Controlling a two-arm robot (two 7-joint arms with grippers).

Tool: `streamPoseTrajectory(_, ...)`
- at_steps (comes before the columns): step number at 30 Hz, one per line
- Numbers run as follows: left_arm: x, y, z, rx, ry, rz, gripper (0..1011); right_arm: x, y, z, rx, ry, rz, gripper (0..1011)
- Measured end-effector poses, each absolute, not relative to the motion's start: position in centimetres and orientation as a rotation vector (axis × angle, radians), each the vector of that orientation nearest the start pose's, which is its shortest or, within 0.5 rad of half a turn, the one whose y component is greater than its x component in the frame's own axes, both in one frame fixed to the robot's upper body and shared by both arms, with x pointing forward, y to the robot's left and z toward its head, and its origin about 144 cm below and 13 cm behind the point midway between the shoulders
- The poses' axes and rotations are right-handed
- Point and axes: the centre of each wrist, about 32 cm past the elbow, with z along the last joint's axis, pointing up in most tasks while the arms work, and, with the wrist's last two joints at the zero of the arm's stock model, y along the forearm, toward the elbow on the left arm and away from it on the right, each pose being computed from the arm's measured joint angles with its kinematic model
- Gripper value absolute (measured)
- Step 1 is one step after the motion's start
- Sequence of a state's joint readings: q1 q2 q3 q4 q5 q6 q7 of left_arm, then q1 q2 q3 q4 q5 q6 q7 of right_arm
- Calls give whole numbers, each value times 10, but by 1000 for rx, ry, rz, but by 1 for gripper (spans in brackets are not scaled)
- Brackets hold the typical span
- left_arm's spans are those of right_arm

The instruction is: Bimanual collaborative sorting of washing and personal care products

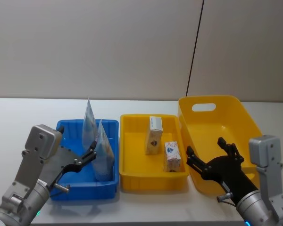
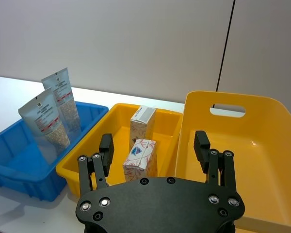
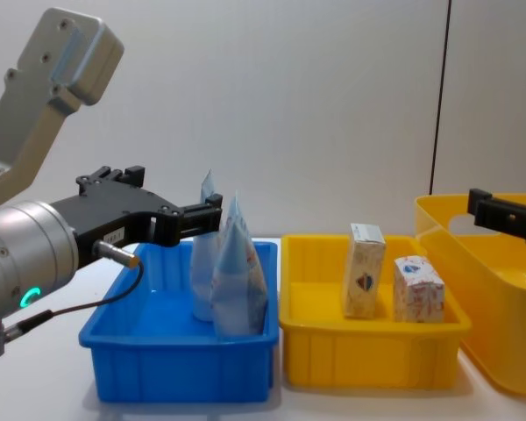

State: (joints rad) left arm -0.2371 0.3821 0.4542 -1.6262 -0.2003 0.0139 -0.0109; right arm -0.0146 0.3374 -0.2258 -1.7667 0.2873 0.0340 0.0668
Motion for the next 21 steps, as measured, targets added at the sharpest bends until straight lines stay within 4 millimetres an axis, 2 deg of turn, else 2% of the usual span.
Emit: streamPoseTrajectory(21, 492, 198, 1204, 61, -268, 1124, 1001, 443, -237, 1189, 26, -75, -1229, 1003)
